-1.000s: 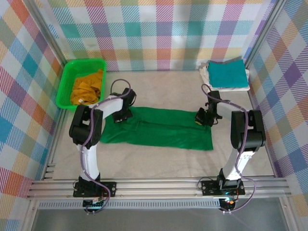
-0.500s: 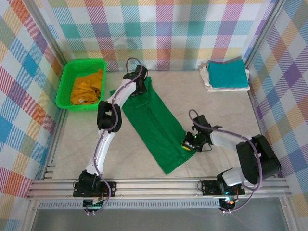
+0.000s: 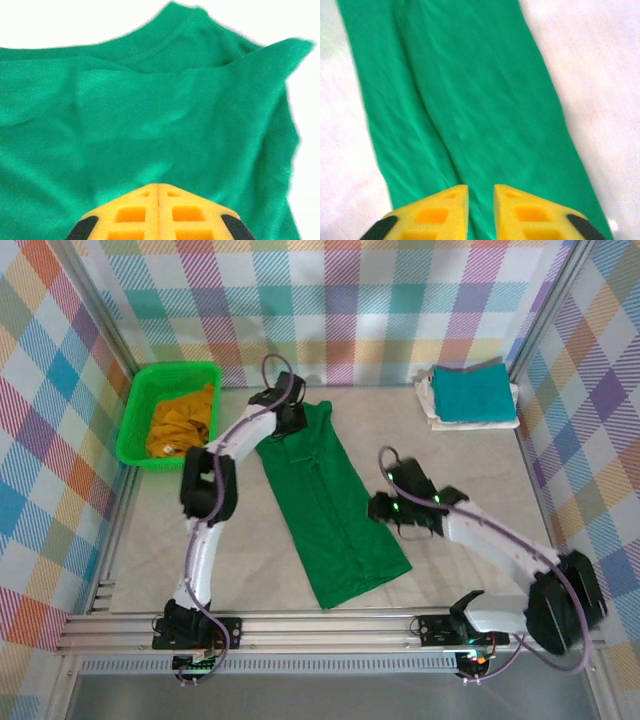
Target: Fold and stack the t-shirts
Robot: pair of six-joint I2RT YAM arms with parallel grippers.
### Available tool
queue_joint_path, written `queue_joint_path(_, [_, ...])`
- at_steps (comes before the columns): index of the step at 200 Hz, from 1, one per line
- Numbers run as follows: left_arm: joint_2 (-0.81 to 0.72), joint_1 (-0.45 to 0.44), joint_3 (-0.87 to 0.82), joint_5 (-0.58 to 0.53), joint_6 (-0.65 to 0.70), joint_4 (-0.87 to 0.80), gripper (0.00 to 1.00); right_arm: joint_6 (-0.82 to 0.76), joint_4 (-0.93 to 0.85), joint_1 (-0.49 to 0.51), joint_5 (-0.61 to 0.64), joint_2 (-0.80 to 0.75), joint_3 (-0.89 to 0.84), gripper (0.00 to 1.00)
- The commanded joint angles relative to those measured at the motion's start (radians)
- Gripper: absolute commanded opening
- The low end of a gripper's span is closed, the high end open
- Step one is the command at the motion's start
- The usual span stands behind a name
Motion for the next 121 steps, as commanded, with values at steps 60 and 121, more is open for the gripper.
queue_joint_path(60, [-0.043, 0.034, -0.066, 0.014, -0.077, 0.043, 0.25, -0.133, 0.035, -0.100, -0.193, 0.637, 0.539, 0.21])
queue_joint_path(121, [0.191, 0.071, 0.249, 0.009, -0.061, -0.102, 0.38, -0.130, 0.058, -0.121, -0.241, 0.754, 0.555, 0.19])
